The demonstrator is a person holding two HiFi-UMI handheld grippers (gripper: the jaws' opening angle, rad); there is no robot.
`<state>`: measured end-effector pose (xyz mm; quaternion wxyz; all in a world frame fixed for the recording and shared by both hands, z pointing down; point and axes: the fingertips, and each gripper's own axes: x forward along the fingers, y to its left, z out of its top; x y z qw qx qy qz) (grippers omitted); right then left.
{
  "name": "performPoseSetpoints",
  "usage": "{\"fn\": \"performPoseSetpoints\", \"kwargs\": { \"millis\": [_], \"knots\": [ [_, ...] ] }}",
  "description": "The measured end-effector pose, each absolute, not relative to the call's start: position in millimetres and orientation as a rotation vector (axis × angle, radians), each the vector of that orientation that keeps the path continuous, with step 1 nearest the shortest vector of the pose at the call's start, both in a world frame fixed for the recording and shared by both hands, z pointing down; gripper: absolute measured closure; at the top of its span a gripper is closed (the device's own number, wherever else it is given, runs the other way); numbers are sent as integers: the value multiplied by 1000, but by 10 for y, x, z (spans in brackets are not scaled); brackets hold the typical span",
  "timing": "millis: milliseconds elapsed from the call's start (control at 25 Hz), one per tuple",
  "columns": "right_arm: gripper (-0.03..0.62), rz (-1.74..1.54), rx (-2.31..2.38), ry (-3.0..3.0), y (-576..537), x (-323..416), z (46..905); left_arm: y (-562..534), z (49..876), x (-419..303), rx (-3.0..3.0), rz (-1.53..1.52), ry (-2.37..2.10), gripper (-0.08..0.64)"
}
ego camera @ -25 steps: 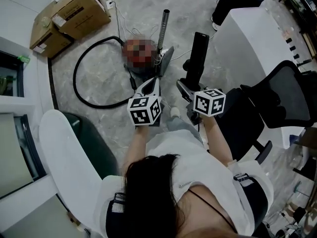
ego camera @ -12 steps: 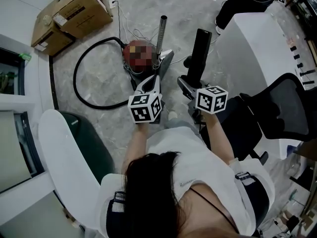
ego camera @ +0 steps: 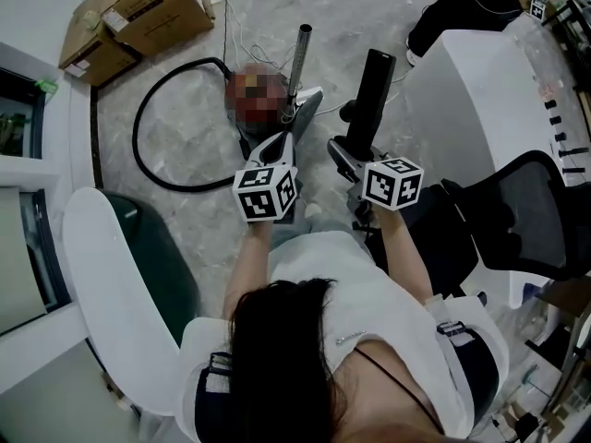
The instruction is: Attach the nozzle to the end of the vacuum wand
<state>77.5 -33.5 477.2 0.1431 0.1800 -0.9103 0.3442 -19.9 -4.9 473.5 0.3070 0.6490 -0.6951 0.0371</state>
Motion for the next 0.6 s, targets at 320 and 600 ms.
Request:
{"fn": "performPoseSetpoints", "kwargs": {
  "millis": [320,600],
  "knots": [
    [515,992,484,-2615,-348,764,4788,-13,4862,-215,1650,79,-1834,557],
    [515,995,494,-2611,-406,762,4841,-109,4902,-236,1661,101,-1853,557]
  ]
}}
